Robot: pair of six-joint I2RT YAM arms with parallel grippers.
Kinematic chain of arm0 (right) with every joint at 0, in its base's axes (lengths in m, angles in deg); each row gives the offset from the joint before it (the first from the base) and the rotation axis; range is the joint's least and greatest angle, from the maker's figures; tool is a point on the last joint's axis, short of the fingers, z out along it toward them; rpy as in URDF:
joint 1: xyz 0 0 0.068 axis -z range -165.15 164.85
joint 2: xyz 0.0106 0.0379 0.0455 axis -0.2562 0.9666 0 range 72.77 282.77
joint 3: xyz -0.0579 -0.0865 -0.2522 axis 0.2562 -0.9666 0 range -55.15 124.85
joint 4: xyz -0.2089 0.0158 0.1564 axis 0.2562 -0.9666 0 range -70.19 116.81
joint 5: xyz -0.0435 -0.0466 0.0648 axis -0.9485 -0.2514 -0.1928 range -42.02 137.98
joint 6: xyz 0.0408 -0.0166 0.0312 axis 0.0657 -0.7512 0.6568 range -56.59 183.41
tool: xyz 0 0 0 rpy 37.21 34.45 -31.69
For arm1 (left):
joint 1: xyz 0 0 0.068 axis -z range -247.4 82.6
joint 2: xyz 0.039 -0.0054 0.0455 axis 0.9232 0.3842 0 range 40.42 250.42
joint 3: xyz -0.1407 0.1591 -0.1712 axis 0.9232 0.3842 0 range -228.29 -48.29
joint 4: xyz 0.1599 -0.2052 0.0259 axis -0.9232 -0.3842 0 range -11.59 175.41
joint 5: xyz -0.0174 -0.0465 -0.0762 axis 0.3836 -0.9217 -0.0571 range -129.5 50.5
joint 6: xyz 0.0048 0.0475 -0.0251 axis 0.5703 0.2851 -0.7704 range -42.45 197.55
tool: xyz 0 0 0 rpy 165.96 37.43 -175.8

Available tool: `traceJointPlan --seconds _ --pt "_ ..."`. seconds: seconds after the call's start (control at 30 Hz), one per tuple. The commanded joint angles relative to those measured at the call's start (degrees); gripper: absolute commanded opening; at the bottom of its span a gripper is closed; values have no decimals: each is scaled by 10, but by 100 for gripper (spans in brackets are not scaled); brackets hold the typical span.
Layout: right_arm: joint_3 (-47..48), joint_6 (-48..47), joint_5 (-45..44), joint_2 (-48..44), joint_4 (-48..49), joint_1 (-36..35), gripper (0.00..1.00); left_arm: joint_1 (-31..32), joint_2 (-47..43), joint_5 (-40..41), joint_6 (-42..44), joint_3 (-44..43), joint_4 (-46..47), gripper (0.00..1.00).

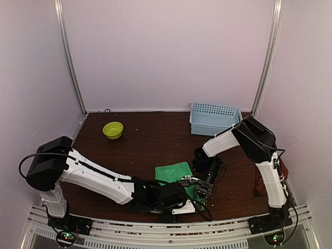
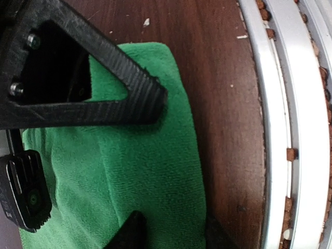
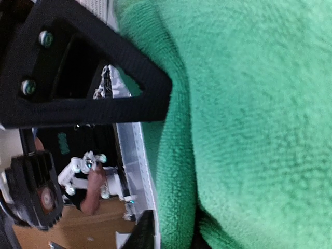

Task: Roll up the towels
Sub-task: Roll the towel at the center of the board.

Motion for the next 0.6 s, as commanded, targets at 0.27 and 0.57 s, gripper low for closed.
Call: traceJointPlan --seconds 0.27,0.57 --pt "112 133 -178 -250 82 93 100 -83 -11 -214 -50 -6 -45 17" --pt "-117 279 -309 -581 497 172 100 -234 -4 -553 -155 31 61 17"
